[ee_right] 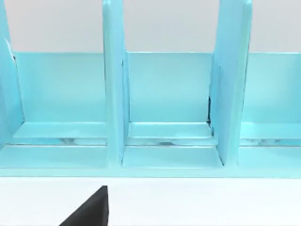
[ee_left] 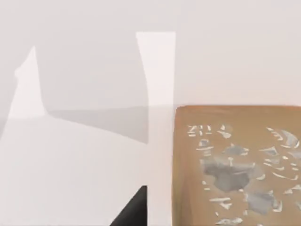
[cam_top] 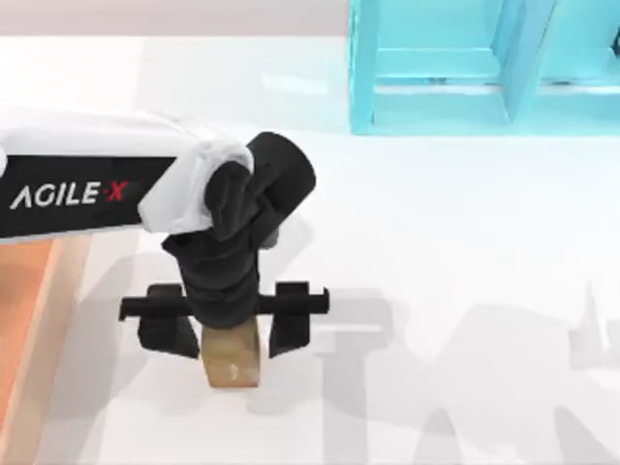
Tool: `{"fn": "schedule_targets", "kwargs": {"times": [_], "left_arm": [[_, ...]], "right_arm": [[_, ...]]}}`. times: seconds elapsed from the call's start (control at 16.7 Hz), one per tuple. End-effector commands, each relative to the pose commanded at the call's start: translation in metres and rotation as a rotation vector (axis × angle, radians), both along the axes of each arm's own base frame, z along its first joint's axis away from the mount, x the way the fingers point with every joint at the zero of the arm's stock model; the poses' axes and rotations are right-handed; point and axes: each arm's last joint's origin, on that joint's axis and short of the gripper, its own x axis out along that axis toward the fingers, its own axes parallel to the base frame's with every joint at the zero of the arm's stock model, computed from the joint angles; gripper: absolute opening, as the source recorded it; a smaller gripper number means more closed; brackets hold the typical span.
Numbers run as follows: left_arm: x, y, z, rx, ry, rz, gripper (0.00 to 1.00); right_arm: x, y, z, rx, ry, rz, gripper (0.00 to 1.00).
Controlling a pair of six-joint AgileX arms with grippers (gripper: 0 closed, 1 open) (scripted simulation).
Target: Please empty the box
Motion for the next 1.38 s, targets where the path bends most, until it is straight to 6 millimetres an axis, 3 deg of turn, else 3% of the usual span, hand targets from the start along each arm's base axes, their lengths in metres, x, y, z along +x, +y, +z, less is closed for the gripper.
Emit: {"fn": "schedule_targets", "kwargs": {"times": [0.6, 0.72, 1.14, 1.38], "left_arm": [[0.0, 0.0, 0.001, -0.001, -0.001, 0.001, 1.0], [0.002, -0.002, 0.011, -0.003, -0.003, 0.003, 1.0], [0.0, 0.0, 0.078, 0.001, 0.002, 0.0, 1.0], [0.001, 0.0, 0.078, 0.002, 0.002, 0.002, 1.0]], "right_arm": [[0.0, 0.0, 0.0, 0.0, 0.0, 0.0, 1.0], [0.0, 0.0, 0.0, 0.0, 0.0, 0.0, 1.0], [0.0, 0.0, 0.0, 0.0, 0.0, 0.0, 1.0], [0.0, 0.0, 0.0, 0.0, 0.0, 0.0, 1.0]]}}
